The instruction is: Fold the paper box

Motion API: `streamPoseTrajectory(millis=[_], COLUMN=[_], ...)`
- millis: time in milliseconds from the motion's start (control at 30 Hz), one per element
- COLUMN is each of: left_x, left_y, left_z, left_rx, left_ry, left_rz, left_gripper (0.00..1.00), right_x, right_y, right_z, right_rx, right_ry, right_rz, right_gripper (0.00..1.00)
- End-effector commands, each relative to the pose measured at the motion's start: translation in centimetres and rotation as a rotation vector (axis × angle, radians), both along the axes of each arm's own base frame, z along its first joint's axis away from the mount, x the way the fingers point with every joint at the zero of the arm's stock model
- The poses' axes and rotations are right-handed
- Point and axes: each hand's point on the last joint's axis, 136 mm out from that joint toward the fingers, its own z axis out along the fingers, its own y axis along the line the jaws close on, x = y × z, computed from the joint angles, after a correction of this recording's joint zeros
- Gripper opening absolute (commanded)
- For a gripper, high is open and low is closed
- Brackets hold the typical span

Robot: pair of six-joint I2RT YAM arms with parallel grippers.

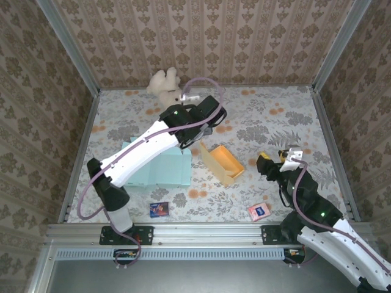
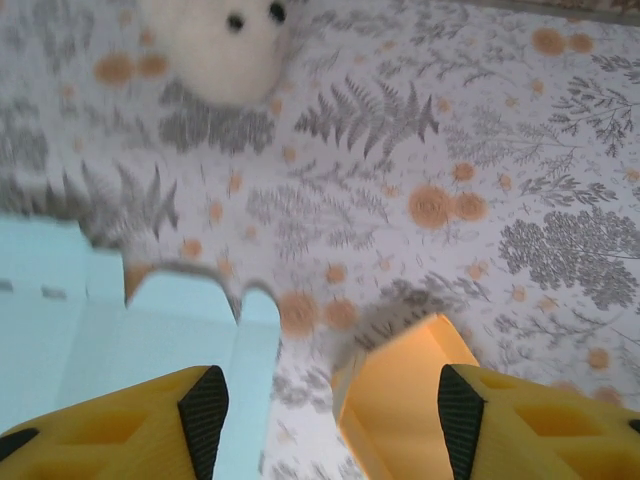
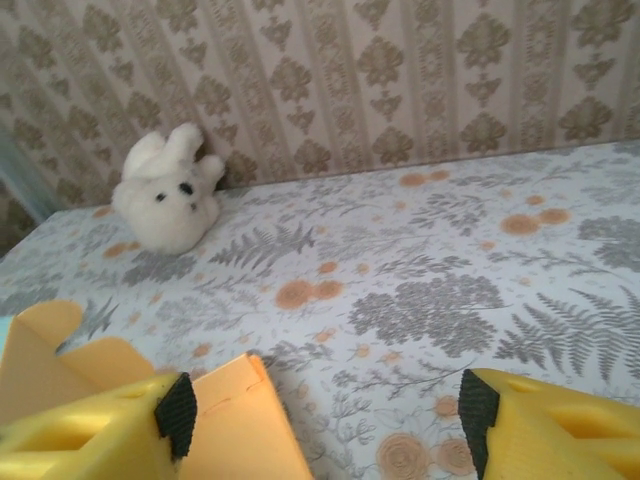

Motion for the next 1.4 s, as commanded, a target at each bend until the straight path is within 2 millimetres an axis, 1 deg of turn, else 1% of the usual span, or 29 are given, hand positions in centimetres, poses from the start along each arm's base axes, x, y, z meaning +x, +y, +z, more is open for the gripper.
streamPoseTrajectory(millis=[0, 100, 200, 300, 400, 633, 767, 867, 933, 1000, 1067, 1133, 1267, 1367], left_x=[-2.9, -4.0, -4.6, -4.9, -5.0, -4.8, -5.0, -5.2, -5.2, -5.2, -5.2, -5.1, -4.6, -3.7], left_y=[-0.1, -0.6, -1.2, -1.8, -2.2, -3.3, -3.2, -3.0, -3.0, -2.9, -2.9, -2.9, -2.5, -2.5], left_z=[-3.1, -4.2, -5.4, -6.6, -7.6, -8.6, -9.4, -9.9, -10.1, -10.2, -10.3, -10.1, -9.5, -8.4], left_rx=[-0.130, -0.175, -0.211, -0.228, -0.238, -0.244, -0.224, -0.210, -0.205, -0.200, -0.200, -0.198, -0.171, -0.141], left_ry=[0.134, 0.153, 0.178, 0.201, 0.216, 0.238, 0.255, 0.267, 0.273, 0.271, 0.271, 0.262, 0.237, 0.190], left_rz=[0.149, 0.162, 0.177, 0.192, 0.204, 0.187, 0.196, 0.203, 0.207, 0.208, 0.206, 0.201, 0.186, 0.132], left_gripper=[0.62, 0.63, 0.64, 0.63, 0.62, 0.53, 0.47, 0.46, 0.42, 0.36, 0.28, 0.21, 0.12, 0.06], right_x=[-0.1, -0.2, -0.6, -0.9, -0.9, -0.8, -0.8, -0.8, -0.8, -0.8, -0.8, -0.7, -0.7, -0.7], right_y=[2.9, 4.5, 5.8, 6.5, 6.6, 6.5, 6.5, 6.4, 6.4, 6.3, 6.2, 6.1, 6.0, 6.1], right_z=[0.3, 0.2, 0.4, 0.6, 0.4, 0.3, 0.4, 0.4, 0.3, 0.3, 0.3, 0.3, 0.2, 0.1], right_rx=[-0.002, -0.007, -0.002, 0.003, 0.001, -0.005, -0.005, -0.006, -0.009, -0.010, -0.010, -0.013, -0.015, -0.016], right_ry=[-0.026, -0.023, -0.033, -0.046, -0.047, -0.037, -0.036, -0.035, -0.032, -0.032, -0.031, -0.030, -0.029, -0.027], right_rz=[0.158, 0.241, 0.314, 0.360, 0.365, 0.360, 0.356, 0.352, 0.350, 0.347, 0.343, 0.337, 0.331, 0.331], right_gripper=[0.77, 0.78, 0.80, 0.80, 0.80, 0.79, 0.79, 0.79, 0.79, 0.79, 0.79, 0.79, 0.79, 0.79])
